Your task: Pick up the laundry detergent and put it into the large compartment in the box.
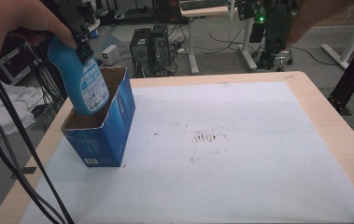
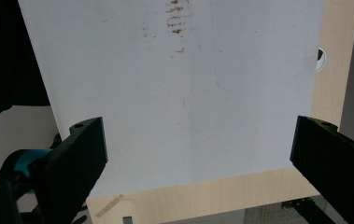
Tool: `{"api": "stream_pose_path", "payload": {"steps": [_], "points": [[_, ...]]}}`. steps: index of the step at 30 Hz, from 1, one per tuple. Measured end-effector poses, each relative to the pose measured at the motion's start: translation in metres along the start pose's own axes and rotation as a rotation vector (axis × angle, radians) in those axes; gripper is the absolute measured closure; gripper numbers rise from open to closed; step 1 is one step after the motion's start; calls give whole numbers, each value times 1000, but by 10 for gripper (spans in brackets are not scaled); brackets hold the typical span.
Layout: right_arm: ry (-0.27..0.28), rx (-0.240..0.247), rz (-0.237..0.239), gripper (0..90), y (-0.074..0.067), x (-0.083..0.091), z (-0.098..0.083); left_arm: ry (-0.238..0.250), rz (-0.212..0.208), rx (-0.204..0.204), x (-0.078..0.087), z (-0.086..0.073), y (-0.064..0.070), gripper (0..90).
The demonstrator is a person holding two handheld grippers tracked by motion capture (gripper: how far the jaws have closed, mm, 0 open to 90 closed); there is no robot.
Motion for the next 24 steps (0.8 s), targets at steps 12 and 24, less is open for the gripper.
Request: {"api": "stream_pose_path", "payload": {"steps": [12,24], "points": [[-6,10,6,29,2,-5,3,-48,-6,16,-41,0,-13,383],[-9,6,14,29,4,-10,3,-81,-39,42,-89,4,-19,383]]}}
Point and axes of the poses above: each handheld gripper's, and its own axes: x roughly backward along the jaws, z roughly out of its top, y roughly to its right, the point moved 8 cm from there along -x, roughly forward along the jaws, and after that the axes turned 3 degrees about -z, right-handed, at the moved point
